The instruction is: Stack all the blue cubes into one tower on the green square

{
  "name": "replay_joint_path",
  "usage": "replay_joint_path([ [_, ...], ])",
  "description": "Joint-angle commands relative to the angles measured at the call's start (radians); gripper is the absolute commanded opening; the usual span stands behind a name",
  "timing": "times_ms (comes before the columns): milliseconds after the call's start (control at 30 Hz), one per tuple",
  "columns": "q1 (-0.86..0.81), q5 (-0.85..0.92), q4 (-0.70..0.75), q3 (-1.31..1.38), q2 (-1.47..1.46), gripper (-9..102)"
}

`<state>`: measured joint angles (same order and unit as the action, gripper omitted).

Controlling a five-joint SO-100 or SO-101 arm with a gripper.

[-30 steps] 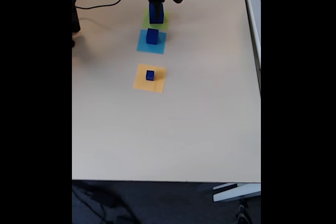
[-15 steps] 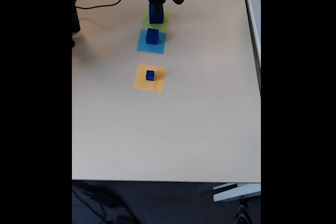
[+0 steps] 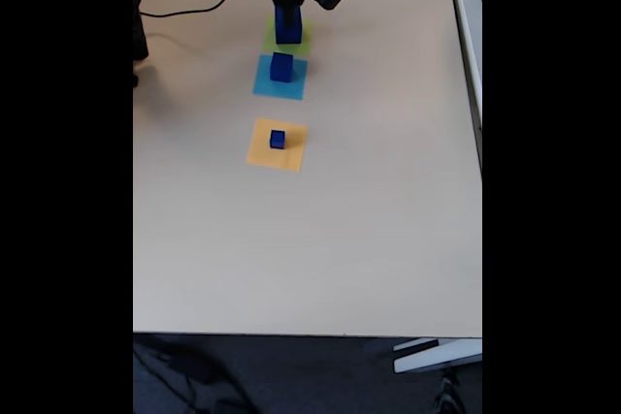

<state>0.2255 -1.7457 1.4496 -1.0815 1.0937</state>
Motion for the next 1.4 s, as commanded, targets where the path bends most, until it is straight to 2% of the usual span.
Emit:
replay_joint_path([
  [0,-0.005,-0.008,0.003,0.049,0.005,10],
  [1367,-0.020,0.035,0.014,0.110,0.003,12],
])
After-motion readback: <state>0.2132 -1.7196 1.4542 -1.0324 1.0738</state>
